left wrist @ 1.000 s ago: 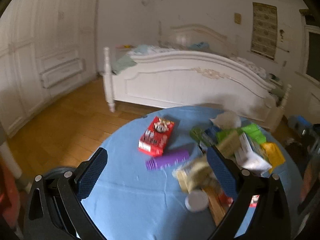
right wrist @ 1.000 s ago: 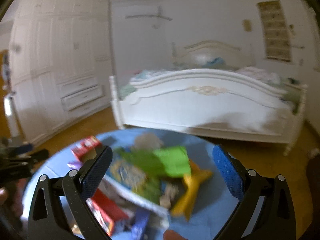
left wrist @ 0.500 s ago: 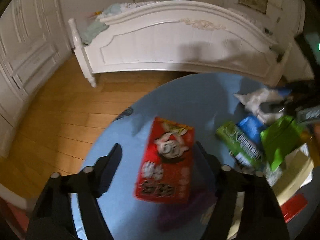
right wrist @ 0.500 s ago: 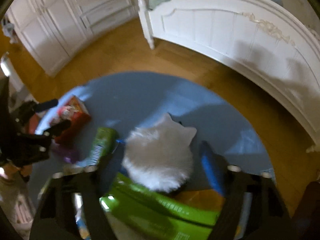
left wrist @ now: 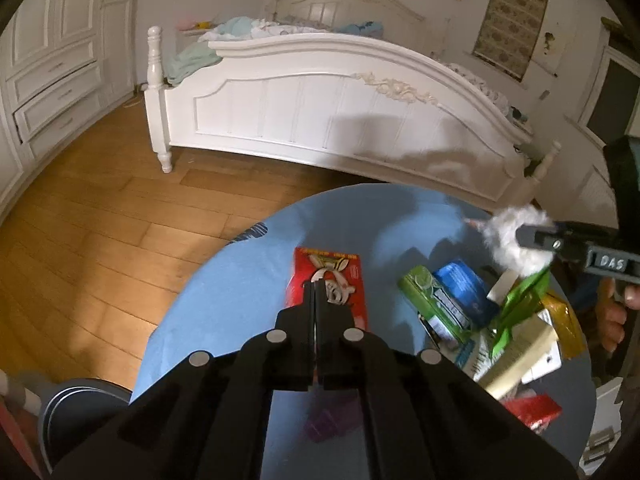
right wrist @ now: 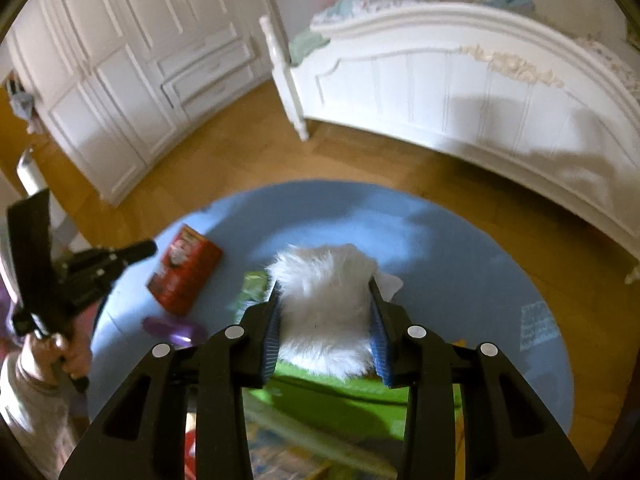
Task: Collect trash
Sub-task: 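Grasp the white fluffy tissue with the right gripper while the left gripper grasps the red box, then carry both items to the black bin and open both grippers to drop them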
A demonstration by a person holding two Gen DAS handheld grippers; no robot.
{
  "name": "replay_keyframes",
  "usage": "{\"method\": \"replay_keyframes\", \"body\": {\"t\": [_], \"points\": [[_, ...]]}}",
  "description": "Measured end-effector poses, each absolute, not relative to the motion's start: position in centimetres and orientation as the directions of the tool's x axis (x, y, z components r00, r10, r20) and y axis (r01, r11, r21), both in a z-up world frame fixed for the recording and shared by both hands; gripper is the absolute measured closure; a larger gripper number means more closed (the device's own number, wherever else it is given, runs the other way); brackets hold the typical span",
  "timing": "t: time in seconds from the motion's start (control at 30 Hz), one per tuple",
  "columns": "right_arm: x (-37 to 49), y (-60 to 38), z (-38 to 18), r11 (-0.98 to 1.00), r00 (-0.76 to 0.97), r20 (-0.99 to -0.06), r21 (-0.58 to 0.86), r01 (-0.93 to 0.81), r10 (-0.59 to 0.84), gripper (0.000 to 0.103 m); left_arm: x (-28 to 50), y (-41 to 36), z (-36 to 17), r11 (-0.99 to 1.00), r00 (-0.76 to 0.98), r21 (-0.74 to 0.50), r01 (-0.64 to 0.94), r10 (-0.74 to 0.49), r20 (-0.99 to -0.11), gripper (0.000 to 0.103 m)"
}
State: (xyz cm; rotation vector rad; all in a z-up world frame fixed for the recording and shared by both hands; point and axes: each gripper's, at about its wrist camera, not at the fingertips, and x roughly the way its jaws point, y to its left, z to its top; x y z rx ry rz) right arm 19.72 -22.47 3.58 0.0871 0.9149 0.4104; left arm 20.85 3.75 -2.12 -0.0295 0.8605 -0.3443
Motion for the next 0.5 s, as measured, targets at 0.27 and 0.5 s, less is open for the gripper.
{"method": "replay_keyframes", "body": {"t": [0.27, 0.5], "points": [[16.3, -21.8, 5.3, 0.907, 0.580, -0.697, 0.308, -0.288, 0.421, 0.065, 22.0, 1.0, -3.3, 0.963, 0.619, 0.026, 0.269, -0.153, -0.770, 0.024], [15.0, -20.7, 4.9, 0.903, 0.566, -0.704, 0.315, -0.292, 0.429, 0.065, 24.0, 0.7, -5.9, 0.962, 0.570, -0.039, 0.271, -0.193, -0.799, 0.053]]}}
